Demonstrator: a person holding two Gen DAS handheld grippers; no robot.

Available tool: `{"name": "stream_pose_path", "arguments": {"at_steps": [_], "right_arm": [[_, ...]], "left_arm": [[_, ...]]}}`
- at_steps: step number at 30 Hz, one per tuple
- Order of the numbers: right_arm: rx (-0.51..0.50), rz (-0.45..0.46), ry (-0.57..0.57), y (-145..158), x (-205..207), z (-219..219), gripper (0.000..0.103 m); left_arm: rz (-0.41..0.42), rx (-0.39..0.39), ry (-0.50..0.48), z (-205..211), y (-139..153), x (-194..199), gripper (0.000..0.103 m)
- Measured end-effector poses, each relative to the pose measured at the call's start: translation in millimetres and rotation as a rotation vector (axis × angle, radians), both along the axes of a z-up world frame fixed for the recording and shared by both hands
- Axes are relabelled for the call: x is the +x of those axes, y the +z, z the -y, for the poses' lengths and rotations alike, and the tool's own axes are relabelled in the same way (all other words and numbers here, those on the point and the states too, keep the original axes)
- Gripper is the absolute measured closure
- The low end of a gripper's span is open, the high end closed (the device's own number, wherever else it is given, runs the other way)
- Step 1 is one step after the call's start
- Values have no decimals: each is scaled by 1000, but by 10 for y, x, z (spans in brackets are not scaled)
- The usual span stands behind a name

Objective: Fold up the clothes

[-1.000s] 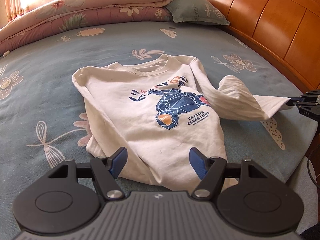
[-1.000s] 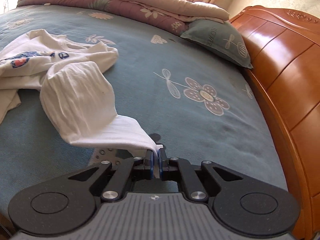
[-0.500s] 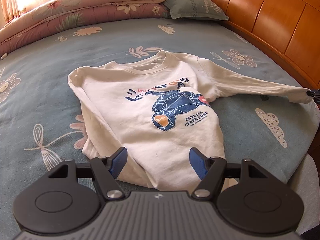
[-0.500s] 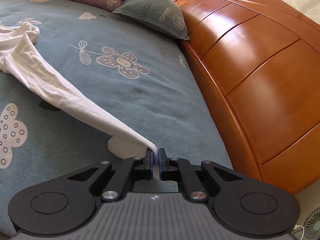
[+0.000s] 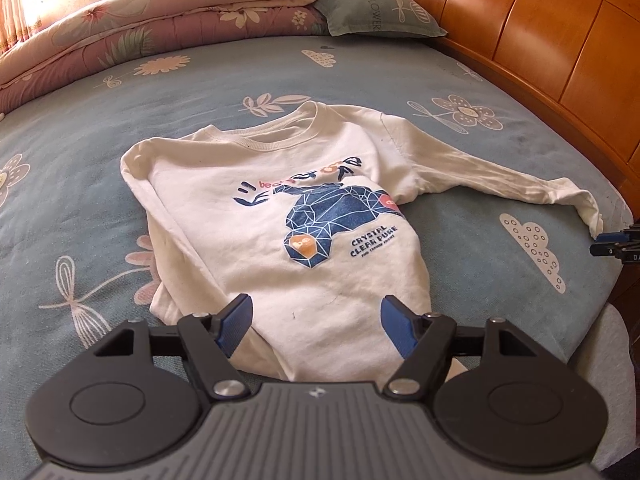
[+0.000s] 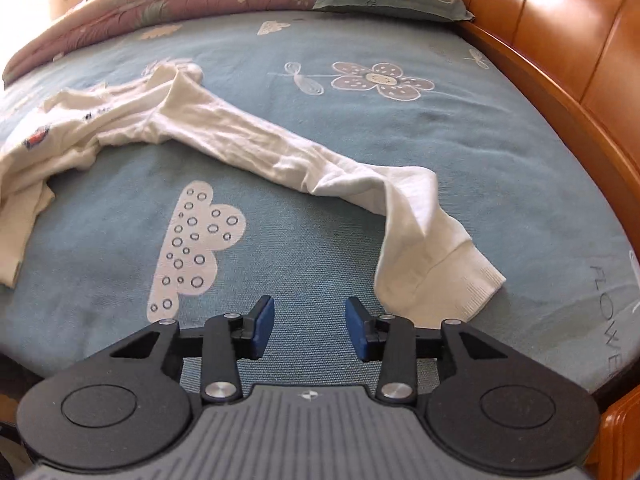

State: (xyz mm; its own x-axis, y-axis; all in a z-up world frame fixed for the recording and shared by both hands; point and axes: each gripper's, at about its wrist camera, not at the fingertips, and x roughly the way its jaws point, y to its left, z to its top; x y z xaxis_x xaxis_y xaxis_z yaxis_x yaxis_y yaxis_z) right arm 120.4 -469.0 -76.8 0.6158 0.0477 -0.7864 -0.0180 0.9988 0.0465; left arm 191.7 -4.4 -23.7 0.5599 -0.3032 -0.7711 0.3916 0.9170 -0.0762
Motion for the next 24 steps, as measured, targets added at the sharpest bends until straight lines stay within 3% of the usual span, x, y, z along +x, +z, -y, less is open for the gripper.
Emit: {"name": "stream_pose_path", "arguments": {"at_steps": [4,7,11,18,20,24], "right_arm": [[339,119,-240,62,-216,582,41],[598,169,-412,-100,-407,991,41],[833,177,-530,-360,-533,1174,37],[1038,166,-500,-586,-301,816,19],[1042,158,-533,-662,-204,756,16],[1009,269,-671,-674,-240,817,15]], "left_arm": [[5,-15,-3,6,24,-24,30],[-3,-13,-4,18,10,-19,30],[-9,-7,5,40,0,-7,30],[-20,-14,1,107,-24,10,30],[-23,-15,0,127,-26,16,30],[-14,-22,-11,134,-3,-11,29]]}}
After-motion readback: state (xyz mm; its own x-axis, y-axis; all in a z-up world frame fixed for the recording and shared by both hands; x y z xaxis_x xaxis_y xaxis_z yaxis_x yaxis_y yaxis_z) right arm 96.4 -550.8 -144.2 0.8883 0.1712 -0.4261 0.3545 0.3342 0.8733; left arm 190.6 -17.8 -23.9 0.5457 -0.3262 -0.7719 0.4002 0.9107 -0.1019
